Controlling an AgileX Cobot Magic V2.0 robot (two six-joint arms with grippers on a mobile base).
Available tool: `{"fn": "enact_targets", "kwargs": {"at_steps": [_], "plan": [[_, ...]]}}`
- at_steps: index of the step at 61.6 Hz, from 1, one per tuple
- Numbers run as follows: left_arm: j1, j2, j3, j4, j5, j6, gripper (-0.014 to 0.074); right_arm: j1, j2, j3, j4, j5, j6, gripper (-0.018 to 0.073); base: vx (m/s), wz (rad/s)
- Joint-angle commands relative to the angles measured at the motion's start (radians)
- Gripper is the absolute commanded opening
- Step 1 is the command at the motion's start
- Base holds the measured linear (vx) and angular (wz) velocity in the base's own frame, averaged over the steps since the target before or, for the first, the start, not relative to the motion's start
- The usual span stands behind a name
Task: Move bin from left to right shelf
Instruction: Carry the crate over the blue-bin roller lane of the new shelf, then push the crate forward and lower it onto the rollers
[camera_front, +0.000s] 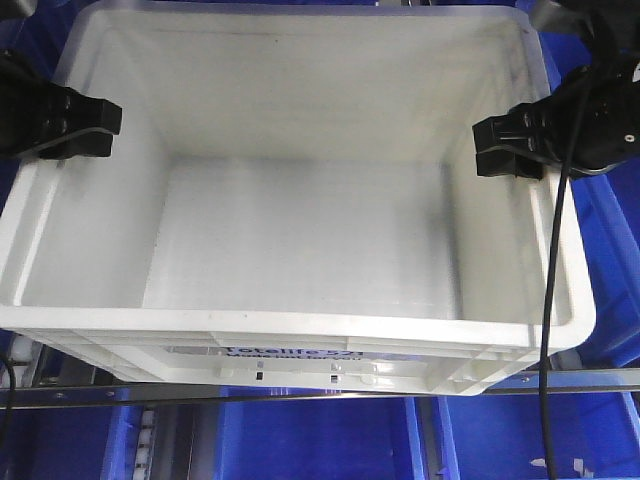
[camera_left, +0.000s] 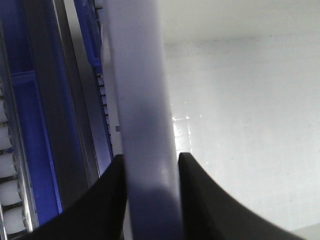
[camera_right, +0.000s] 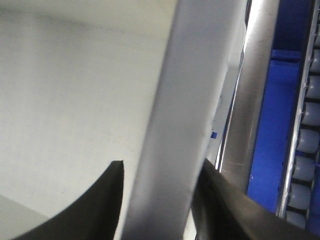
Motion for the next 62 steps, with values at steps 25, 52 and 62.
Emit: {"fn": "enact_targets", "kwargs": {"at_steps": [25, 52, 62], "plan": [[-0.004, -0.045, -0.036, -0.026, -0.086, 0.043, -0.0008, -0.009, -0.037, -0.035, -0.017, -0.081, -0.011, -0.0004, 0.00, 0.00], [-0.004, -0.044, -0.035, -0.026, -0.071, 0.038, -0.0008, -0.009, -0.034, -0.035, -0.002, -0.180, -0.012, -0.0004, 0.00, 0.00], [-0.004, -0.037, -0.035, -0.026, -0.071, 0.038, -0.0008, -0.009, -0.015, -0.035, 0.000, -0.261, -0.015, -0.0004, 0.00, 0.00]]}}
